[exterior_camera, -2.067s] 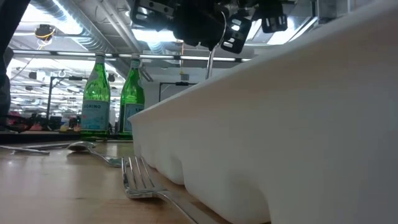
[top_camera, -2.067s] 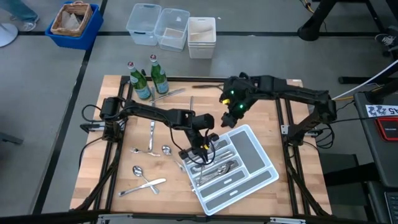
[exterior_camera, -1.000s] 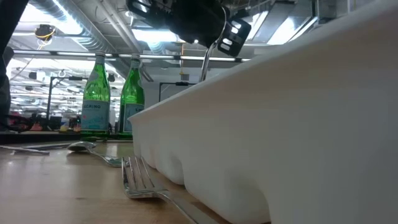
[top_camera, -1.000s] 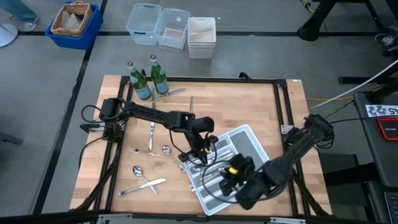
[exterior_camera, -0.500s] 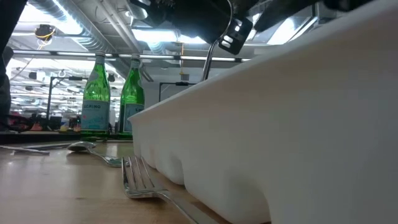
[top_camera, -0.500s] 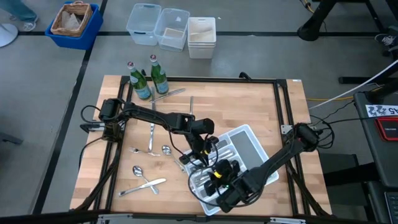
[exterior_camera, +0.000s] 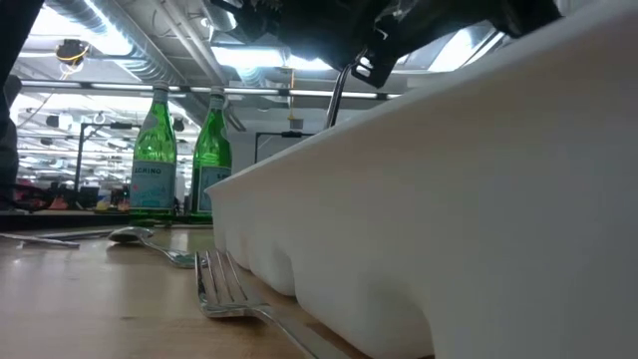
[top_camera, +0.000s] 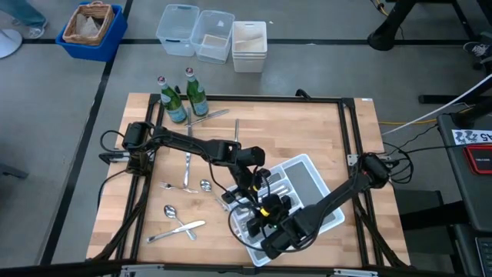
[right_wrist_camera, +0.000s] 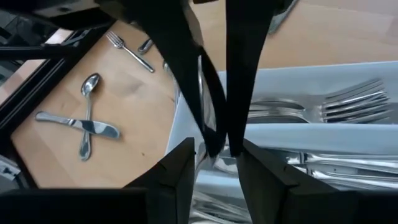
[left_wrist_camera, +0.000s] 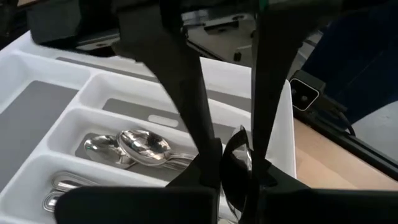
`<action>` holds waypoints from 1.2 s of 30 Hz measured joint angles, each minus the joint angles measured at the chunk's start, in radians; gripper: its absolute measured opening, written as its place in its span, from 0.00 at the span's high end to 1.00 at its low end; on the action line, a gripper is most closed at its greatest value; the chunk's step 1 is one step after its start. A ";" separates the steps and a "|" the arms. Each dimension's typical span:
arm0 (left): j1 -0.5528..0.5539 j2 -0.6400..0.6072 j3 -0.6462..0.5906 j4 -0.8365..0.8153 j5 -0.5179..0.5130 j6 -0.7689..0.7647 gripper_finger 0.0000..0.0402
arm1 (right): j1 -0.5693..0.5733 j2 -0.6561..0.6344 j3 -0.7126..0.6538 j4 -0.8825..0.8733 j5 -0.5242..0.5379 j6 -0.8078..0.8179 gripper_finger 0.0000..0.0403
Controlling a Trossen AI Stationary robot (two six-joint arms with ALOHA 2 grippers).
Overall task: Sort silverware
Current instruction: Put the silver spoon into the white silverware tray
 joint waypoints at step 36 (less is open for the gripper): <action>0.008 -0.052 -0.002 -0.033 -0.057 -0.127 0.97 | -0.022 0.005 0.002 0.020 -0.015 -0.016 0.91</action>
